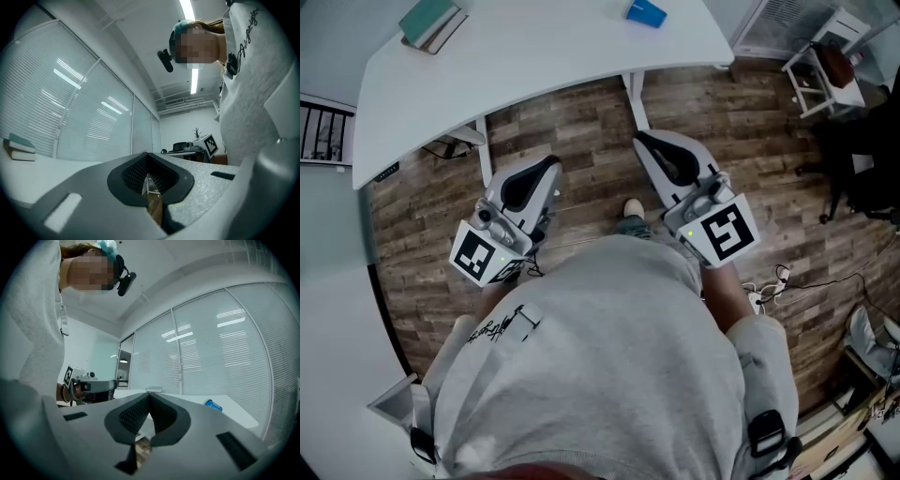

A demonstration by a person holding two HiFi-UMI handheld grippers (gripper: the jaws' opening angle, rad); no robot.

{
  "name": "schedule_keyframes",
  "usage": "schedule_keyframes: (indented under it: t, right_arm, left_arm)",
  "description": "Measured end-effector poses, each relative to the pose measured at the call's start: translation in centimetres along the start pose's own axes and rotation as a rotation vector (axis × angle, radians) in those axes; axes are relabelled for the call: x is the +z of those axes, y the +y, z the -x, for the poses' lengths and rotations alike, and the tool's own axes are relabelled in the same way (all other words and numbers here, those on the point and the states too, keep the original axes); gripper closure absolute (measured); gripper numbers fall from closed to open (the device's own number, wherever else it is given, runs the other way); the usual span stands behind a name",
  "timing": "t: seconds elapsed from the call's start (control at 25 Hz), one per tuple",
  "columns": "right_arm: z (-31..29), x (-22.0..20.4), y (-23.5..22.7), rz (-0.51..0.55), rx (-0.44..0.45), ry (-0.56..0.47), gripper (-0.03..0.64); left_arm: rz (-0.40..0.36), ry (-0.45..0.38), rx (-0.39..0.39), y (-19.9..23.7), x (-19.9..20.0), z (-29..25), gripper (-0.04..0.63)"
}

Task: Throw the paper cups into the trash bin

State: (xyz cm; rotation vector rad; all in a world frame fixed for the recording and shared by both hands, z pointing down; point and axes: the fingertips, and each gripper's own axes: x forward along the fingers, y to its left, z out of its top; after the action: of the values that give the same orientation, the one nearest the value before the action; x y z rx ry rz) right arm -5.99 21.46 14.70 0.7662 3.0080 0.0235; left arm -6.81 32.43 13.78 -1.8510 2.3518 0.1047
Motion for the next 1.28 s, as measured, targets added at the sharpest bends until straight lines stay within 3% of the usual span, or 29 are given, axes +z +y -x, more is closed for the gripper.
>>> schedule_keyframes:
  t: [0.68,1.28]
  right_arm:
    - [-2.2,-0.2,-7.5,-0.01,0.02,-0.02,0.606]
    - [-3.4,-1.8,-11.1,-0.054,0.052,0.016,0.606]
  left_arm:
    - [-0.011,0.001,0.044,3.7,-0.9,-5.8,0.601]
    - [0.002,-0.007,0.089,5.7,-2.0,-8.9,0.601]
